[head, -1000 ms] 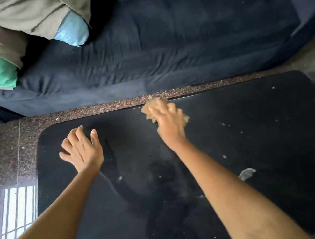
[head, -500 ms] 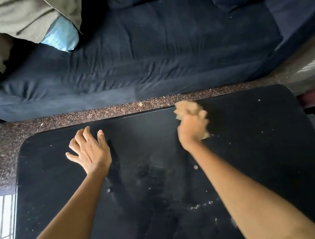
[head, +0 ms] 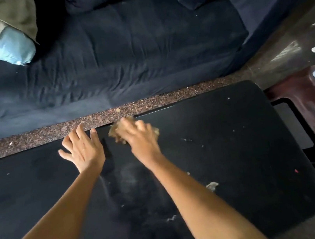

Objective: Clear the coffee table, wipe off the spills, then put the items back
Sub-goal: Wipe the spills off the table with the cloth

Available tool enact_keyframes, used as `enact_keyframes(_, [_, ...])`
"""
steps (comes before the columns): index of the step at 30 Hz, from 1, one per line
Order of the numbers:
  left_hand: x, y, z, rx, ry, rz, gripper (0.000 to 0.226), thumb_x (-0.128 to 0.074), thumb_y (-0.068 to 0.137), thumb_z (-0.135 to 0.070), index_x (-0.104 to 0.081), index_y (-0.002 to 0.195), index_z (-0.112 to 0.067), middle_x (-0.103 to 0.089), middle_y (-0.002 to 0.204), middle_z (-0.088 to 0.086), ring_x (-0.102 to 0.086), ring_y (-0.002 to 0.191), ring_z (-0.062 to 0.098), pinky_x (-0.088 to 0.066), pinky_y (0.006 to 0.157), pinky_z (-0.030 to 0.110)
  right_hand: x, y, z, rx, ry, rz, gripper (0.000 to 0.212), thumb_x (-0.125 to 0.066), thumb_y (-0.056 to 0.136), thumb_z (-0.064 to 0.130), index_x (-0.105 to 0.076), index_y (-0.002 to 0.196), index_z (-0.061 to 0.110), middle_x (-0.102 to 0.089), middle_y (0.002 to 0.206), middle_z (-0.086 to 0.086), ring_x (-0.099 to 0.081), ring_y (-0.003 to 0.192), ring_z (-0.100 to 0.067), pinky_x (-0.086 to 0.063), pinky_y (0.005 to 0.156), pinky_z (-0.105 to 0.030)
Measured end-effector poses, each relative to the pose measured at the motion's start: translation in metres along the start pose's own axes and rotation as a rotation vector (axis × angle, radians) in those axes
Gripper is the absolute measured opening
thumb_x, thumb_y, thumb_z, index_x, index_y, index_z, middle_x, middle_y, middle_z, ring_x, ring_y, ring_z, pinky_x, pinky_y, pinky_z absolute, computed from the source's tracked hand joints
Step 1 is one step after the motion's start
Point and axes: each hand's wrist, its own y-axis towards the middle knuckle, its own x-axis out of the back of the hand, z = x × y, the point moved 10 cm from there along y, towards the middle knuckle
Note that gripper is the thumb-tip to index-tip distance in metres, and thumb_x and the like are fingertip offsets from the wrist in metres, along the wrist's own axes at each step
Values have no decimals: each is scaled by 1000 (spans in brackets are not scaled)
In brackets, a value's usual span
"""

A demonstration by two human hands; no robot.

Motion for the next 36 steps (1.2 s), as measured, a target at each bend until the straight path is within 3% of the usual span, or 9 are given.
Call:
enact_keyframes(3, [-15,-7,-17,-4,35,20,43,-36,99,-34,-42,136,-13,-42,141,11,-28,133,34,-10,110,61,7,-7,-109,-195,-49,-39,54,-24,83,16,-57,120,40,-48,139,5,-53,91,-29,-44,72,-38])
enact_keyframes(11, [-52,-43,-82,22,35,44,43,-36,99,-35,-44,134,-12,-43,138,11,-26,133,33,0,109,66,68,-65,-356,-628,-126,-57,60,-45,87,0,-45,133,38,-36,145,0,-42,103,-34,-40,79,-45])
enact_keyframes(17, [-64,-71,-131,-2,-36,17,42,-37,99,-35,-43,135,-15,-43,139,8,-26,133,32,0,109,66,74,-52,-383,-997,19,-69,34,-47,92,12,-48,125,17,-47,128,-11,-43,113,-33,-41,87,-45])
enact_keyframes(19, [-63,-78,-137,10,-40,-3,42,-37,99,-35,-43,136,-16,-42,141,7,-26,134,31,0,109,66,64,-38,-316,-776,71,-86,35,-47,89,16,-48,124,20,-50,118,-10,-51,103,-31,-47,76,-44])
enact_keyframes(22, [-65,-87,-142,30,-13,-25,42,-36,99,-35,-43,136,-16,-43,140,7,-25,134,31,1,109,66,39,-34,-185,-48,-60,-66,43,-43,83,15,-56,120,33,-54,125,-4,-53,86,-27,-49,61,-39])
enact_keyframes(24, [-67,-90,-148,30,8,-20,43,-34,99,-35,-43,136,-15,-43,140,8,-25,134,32,1,110,65,27,-34,-171,75,-157,-9,47,-45,79,13,-58,119,34,-53,132,-3,-55,92,-24,-48,66,-38])
enact_keyframes(27, [-72,-93,-160,13,49,-18,43,-34,99,-35,-44,135,-13,-42,140,10,-25,134,32,1,111,65,38,-31,-210,65,-218,-65,49,-36,80,11,-58,116,35,-55,128,-3,-54,88,-24,-47,64,-37])
enact_keyframes(31, [-84,-99,-176,-20,69,0,44,-33,99,-36,-43,136,-13,-42,140,11,-25,134,33,1,110,66,65,-39,-324,-228,-218,-68,42,-36,84,14,-55,117,31,-53,126,-7,-52,87,-30,-44,64,-39])
enact_keyframes(36, [-101,-116,-195,-93,93,46,44,-33,99,-36,-41,138,-15,-43,140,8,-24,134,32,3,109,66,82,-70,-431,-563,-155,-19,40,-36,95,8,-42,133,23,-34,141,-12,-40,111,-36,-41,85,-46])
